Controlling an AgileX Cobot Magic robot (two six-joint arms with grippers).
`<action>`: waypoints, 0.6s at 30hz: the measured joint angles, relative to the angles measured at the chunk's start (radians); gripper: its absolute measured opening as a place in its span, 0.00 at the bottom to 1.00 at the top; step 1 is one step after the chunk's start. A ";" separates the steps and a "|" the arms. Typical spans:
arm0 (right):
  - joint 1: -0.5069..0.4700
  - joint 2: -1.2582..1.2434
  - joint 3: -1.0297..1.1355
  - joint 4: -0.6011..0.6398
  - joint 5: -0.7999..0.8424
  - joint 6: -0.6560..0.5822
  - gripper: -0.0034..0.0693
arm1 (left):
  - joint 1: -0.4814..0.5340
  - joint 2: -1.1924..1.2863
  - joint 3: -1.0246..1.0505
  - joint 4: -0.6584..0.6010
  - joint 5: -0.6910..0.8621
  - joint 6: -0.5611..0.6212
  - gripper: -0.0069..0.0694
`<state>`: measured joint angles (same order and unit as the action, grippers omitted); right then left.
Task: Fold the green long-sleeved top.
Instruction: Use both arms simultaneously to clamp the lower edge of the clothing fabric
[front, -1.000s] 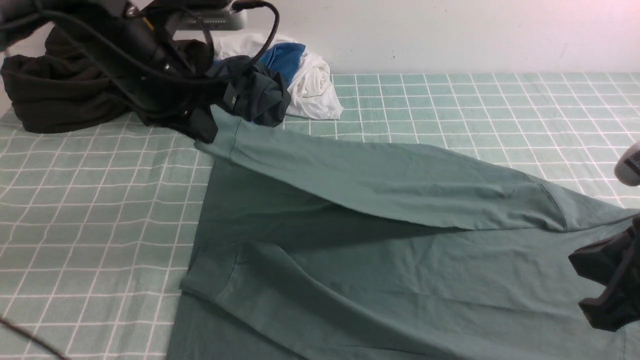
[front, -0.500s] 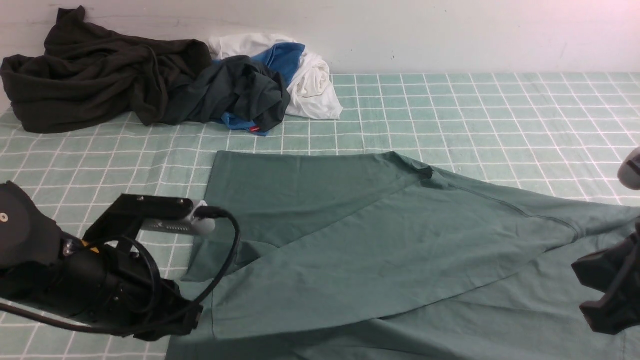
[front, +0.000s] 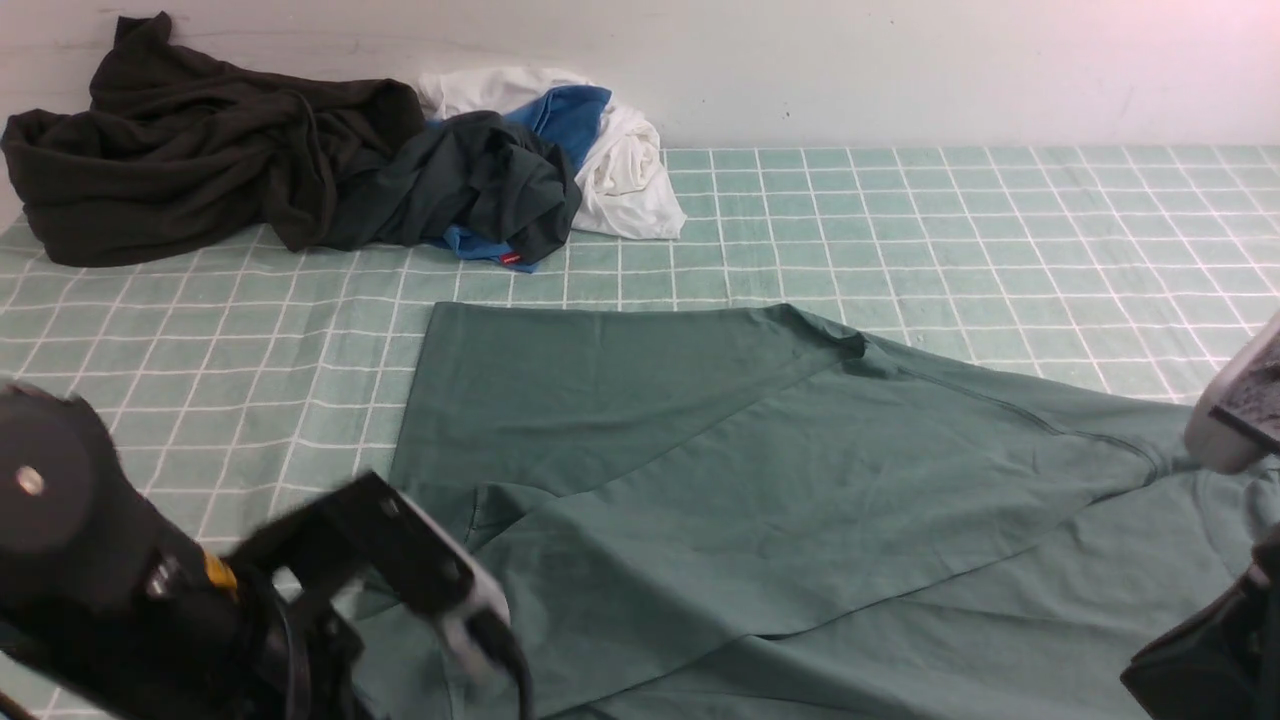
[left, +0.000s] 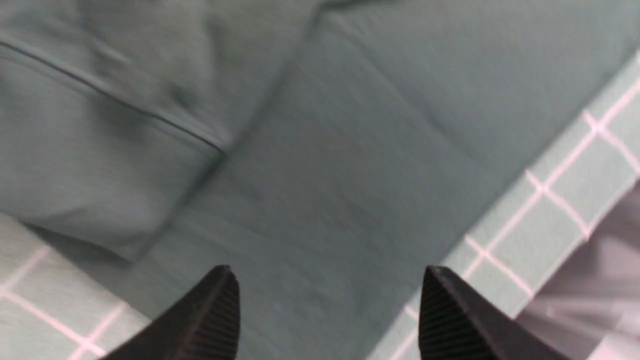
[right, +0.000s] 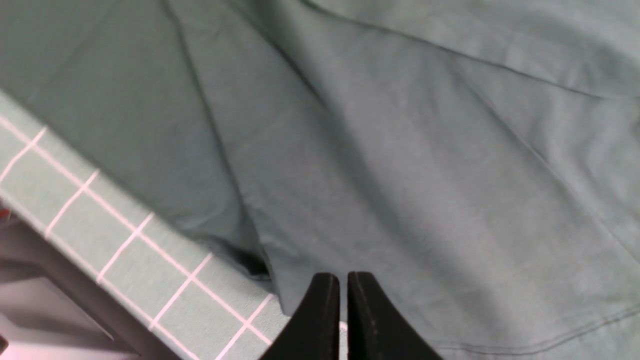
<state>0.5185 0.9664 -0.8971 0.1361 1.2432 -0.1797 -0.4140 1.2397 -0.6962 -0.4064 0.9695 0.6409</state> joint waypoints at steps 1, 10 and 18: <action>0.009 0.000 0.000 -0.006 -0.004 -0.003 0.08 | -0.109 0.015 0.046 0.089 0.001 -0.027 0.66; 0.012 0.000 0.000 -0.007 -0.041 -0.005 0.08 | -0.421 0.176 0.137 0.395 -0.125 -0.215 0.65; 0.012 0.000 0.000 -0.007 -0.041 -0.005 0.08 | -0.436 0.240 0.124 0.491 -0.147 -0.349 0.65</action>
<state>0.5303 0.9664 -0.8971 0.1292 1.2027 -0.1849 -0.8497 1.4799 -0.5724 0.0850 0.8225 0.2916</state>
